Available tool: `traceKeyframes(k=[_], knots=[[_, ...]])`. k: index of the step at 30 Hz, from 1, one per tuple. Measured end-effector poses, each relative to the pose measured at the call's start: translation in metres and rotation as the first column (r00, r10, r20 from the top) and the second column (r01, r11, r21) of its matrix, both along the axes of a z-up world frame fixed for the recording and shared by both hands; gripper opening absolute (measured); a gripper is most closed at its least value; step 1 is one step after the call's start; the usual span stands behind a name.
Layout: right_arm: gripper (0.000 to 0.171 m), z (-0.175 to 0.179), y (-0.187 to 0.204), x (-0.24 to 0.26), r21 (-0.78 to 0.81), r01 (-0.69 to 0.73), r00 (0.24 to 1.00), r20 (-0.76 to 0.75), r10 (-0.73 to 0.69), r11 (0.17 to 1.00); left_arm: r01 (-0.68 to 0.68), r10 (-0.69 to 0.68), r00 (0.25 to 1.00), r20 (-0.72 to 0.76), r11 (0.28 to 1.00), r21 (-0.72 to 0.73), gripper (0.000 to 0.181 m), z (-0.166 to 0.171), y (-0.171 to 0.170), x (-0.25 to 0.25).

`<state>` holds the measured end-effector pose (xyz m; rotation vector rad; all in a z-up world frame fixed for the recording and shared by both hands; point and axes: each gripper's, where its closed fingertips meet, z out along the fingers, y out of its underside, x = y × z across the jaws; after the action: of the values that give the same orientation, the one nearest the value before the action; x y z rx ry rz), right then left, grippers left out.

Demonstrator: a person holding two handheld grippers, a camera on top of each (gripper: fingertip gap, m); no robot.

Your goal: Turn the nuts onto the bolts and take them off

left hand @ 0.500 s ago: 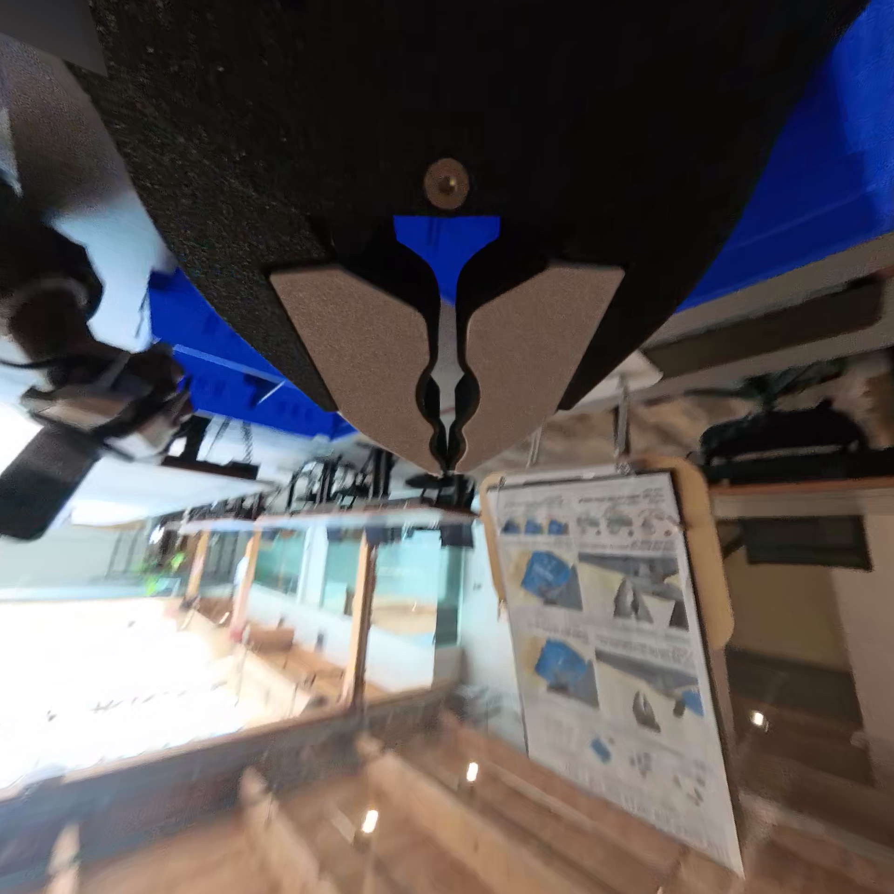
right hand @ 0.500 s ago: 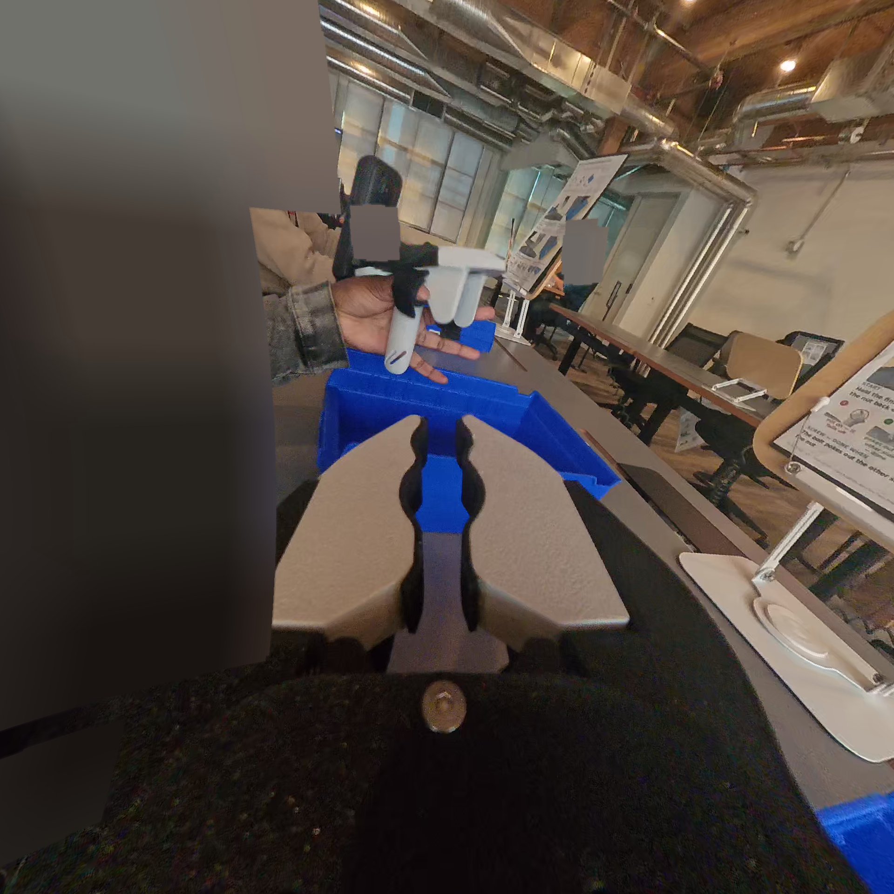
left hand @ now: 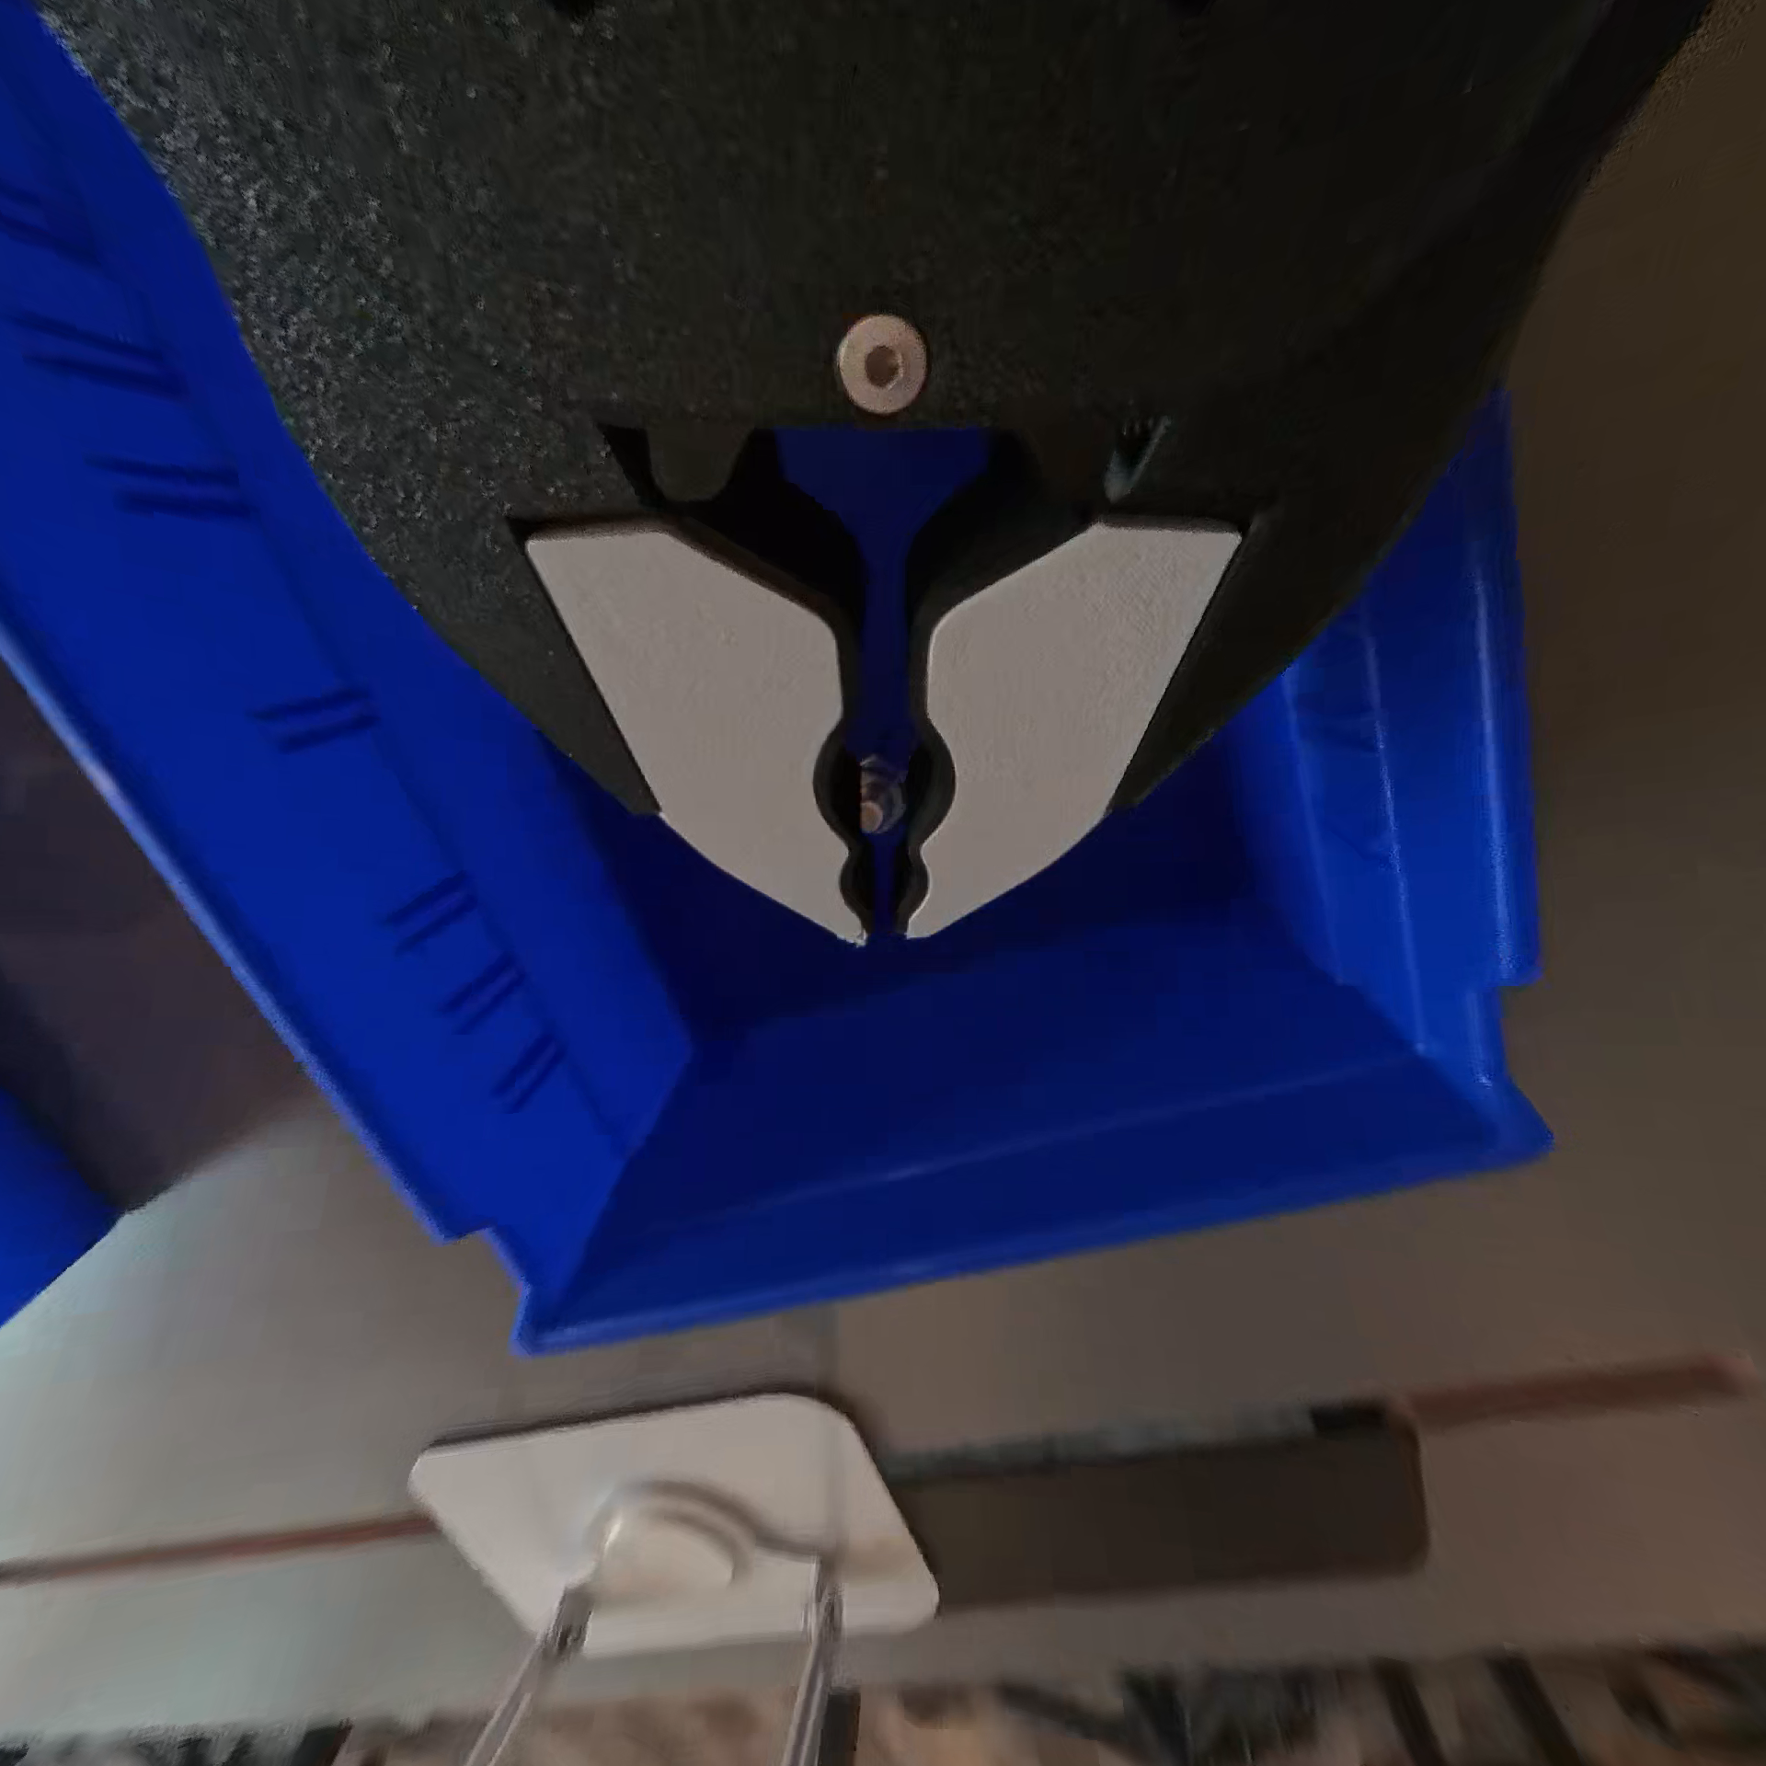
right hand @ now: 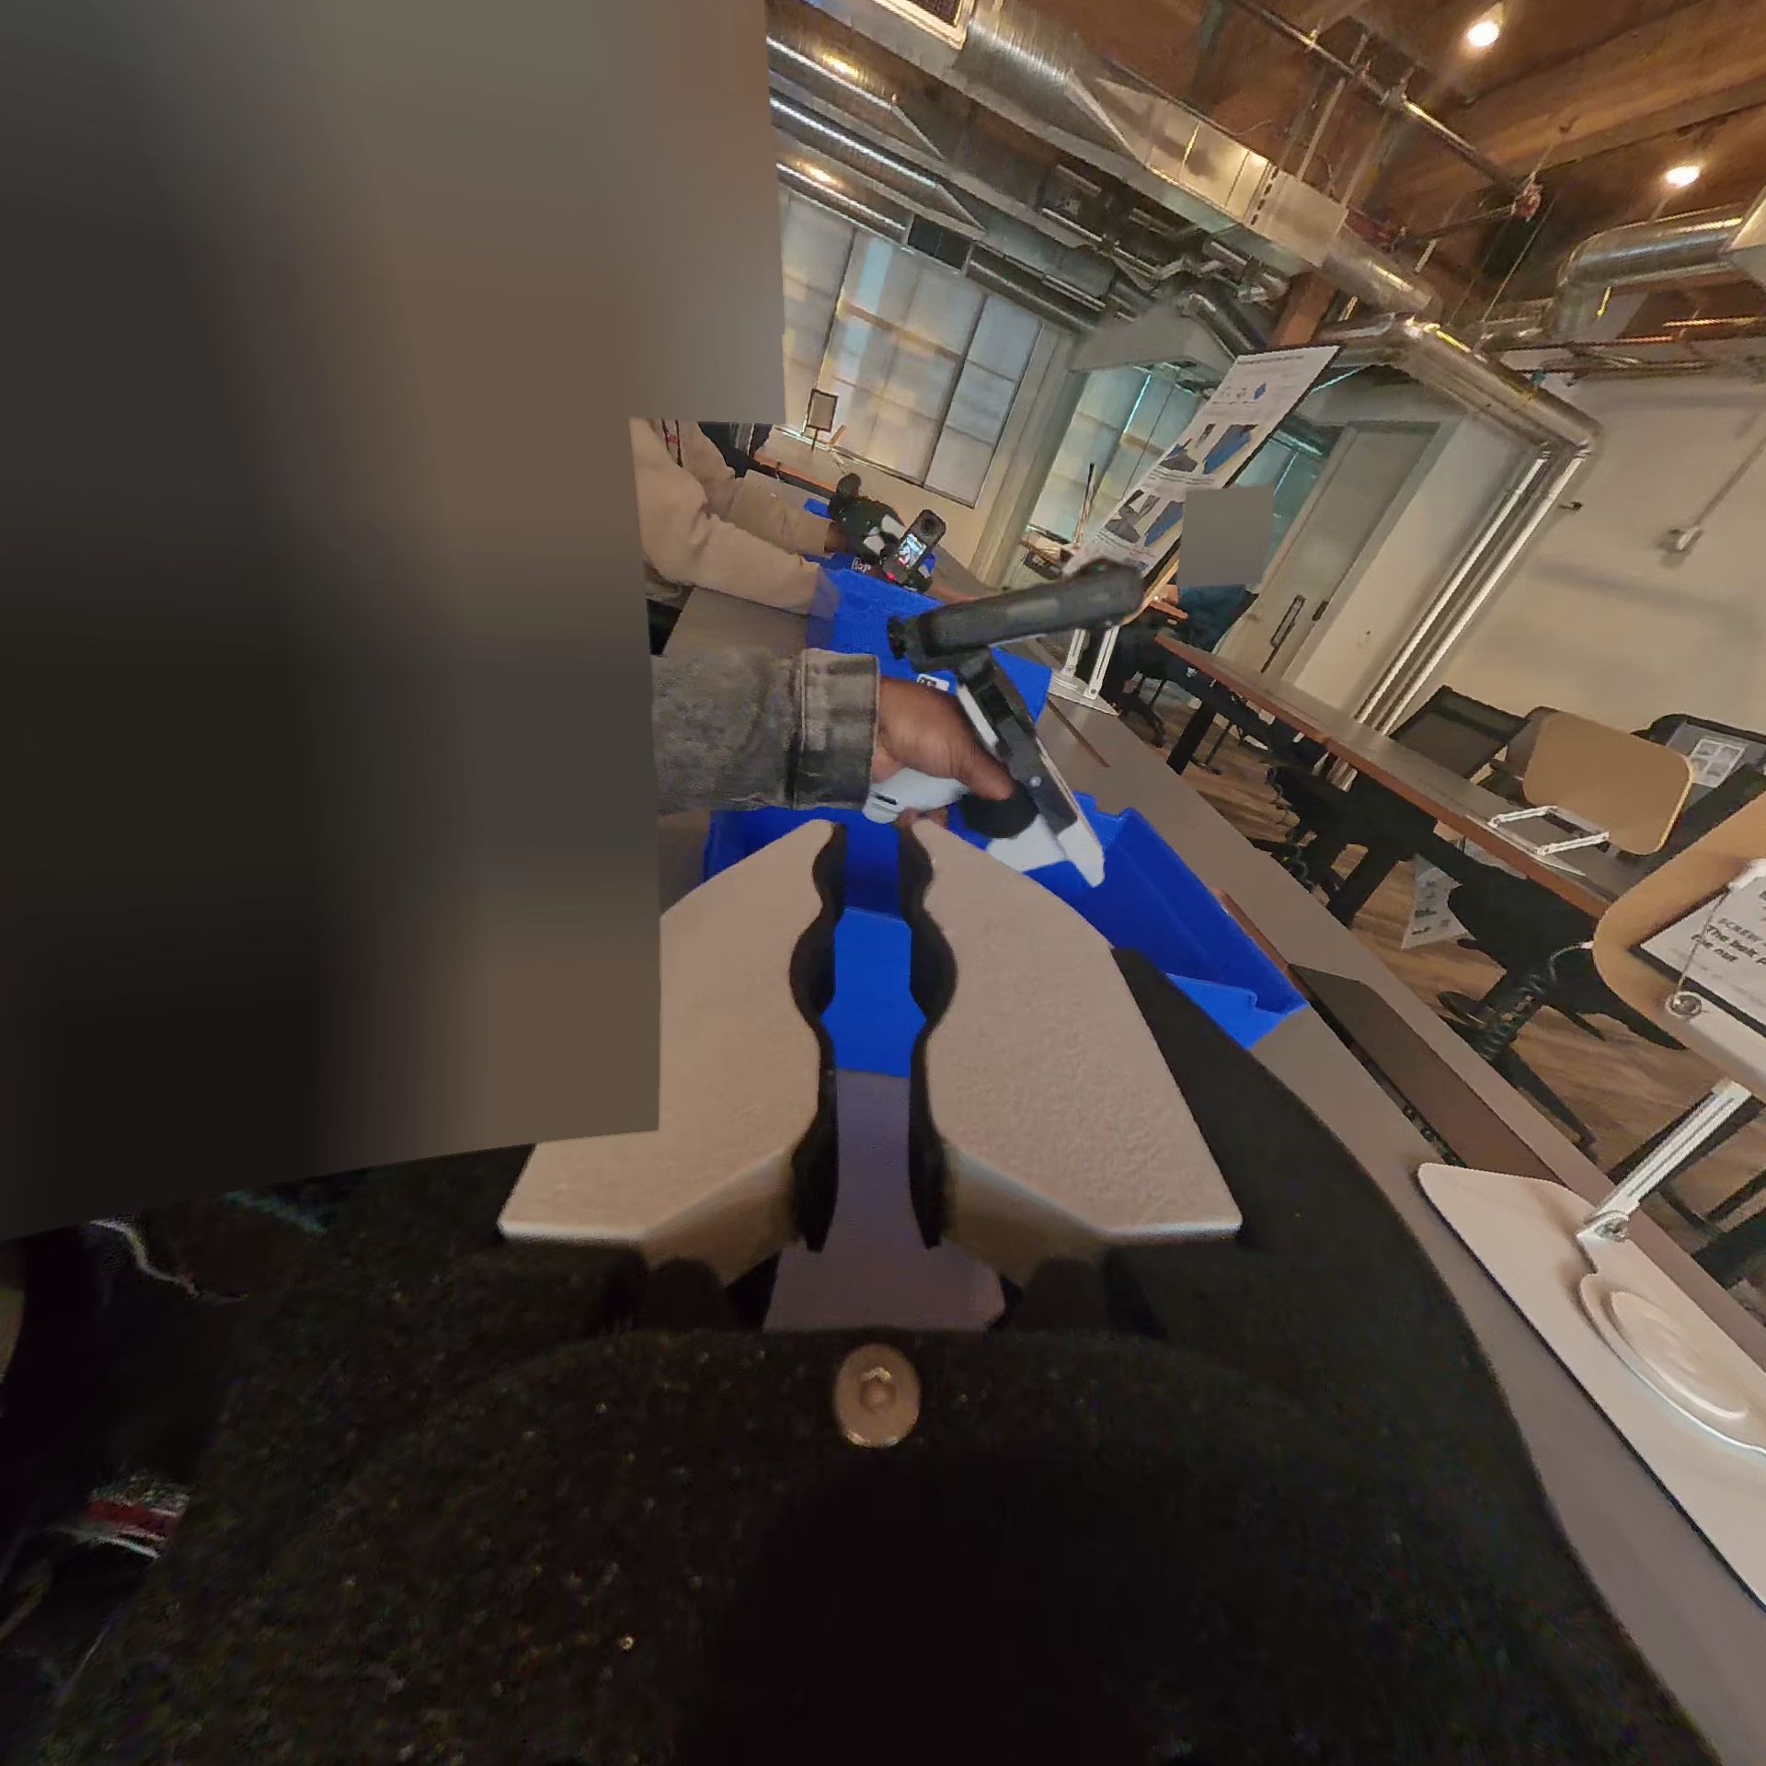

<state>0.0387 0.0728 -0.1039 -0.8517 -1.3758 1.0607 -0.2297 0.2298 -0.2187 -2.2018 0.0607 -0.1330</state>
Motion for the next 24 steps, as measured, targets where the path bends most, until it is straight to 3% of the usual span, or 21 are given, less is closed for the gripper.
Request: traceKeyframes(k=[9,13,16,24], knots=[[0.009,0.001,0.0,0.002,-0.001,-0.009,1.0,-0.02,0.009,1.0,-0.039,0.003,0.976,-0.219,0.987,-0.156,0.006,-0.034,-0.002,-0.024],[0.009,0.003,0.0,0.005,0.004,-0.007,1.0,-0.03,0.007,1.0,-0.032,0.012,0.991,-0.133,0.989,-0.146,0.007,-0.037,0.002,-0.018],[0.009,0.003,0.001,0.005,0.0,0.0,1.0,-0.03,0.0,1.0,-0.011,-0.001,0.998,-0.069,0.986,-0.166,0.02,-0.039,0.001,-0.012],[0.009,0.002,-0.002,0.004,0.014,-0.007,1.0,-0.027,0.007,1.0,-0.03,0.014,0.996,-0.085,0.981,-0.192,0.018,-0.051,-0.001,-0.018]])
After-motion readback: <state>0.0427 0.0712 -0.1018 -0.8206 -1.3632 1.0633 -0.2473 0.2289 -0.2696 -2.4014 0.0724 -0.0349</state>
